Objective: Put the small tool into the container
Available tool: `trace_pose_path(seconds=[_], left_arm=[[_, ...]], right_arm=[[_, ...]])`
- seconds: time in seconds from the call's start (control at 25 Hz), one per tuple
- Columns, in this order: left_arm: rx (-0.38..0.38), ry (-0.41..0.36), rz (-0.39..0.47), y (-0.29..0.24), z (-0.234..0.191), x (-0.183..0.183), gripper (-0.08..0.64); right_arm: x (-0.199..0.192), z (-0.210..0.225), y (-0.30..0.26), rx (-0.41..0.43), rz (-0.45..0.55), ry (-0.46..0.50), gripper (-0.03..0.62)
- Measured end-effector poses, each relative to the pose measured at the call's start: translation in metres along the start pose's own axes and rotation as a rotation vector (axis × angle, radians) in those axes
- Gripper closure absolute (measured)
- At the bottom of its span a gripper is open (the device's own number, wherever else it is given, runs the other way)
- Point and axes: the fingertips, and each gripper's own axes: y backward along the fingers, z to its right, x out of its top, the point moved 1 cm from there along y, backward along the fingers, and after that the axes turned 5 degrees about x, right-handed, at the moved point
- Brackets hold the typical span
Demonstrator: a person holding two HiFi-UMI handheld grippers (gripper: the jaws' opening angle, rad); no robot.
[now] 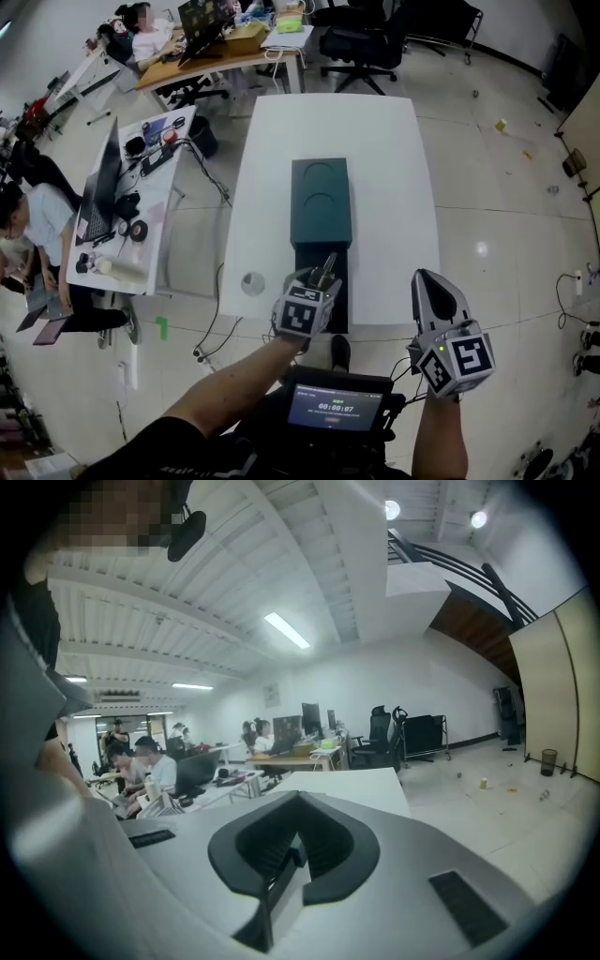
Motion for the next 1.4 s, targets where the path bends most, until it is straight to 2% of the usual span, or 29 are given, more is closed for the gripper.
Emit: trace_pose_path(seconds=[0.2, 0.68, 0.8, 1.0, 1.12, 1.24, 1.4], left_arm=[[0.008, 0.035, -0.027, -0.016, 0.004, -0.001, 0.284], [-0.021, 0.273, 0.002, -0.024, 0.002, 0.001, 0.279], [-0.01, 0.262, -0.03, -0.019, 0.001, -0.002, 0.273], [0.062, 0.231, -0.061, -0.011, -0.004, -0.01, 0.265], [0.074, 0.24, -0.084, -0.006, -0.006, -0.016, 0.212], [0.092, 0.242, -0.091, -0.001, -0.01, -0.019, 0.212], [0.167, 0.182, -0.073, 0.01, -0.023, -0.018, 0.213]], right_arm=[[-0.004, 0.012, -0.003, 0.006, -0.011, -0.002, 0.589], [-0.006, 0.028, -0.011, 0.039, -0.013, -0.015, 0.589], [-0.003, 0.027, -0.013, 0.048, -0.015, -0.013, 0.589], [0.001, 0.021, -0.015, 0.074, -0.005, -0.011, 0.589], [0.006, 0.017, -0.013, 0.084, 0.001, -0.005, 0.589], [0.009, 0.015, -0.011, 0.085, 0.006, -0.007, 0.589], [0.009, 0.01, -0.009, 0.091, 0.013, -0.008, 0.589]])
